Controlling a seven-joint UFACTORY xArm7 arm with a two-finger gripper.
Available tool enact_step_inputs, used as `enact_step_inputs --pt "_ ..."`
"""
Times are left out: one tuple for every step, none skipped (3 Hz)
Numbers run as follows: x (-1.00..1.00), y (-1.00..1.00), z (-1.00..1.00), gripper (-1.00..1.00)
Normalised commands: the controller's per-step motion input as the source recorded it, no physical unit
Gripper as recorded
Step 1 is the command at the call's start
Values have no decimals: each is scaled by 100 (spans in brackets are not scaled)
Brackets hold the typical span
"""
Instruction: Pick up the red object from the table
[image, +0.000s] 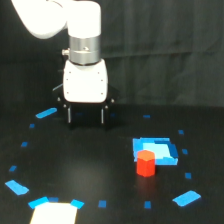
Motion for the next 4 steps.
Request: enact_step_inputs --pt "100 -58 -33 100" --pt "73 -78 -39 100" --pt "40 -100 -9 67" --pt "82 -95 -9 97"
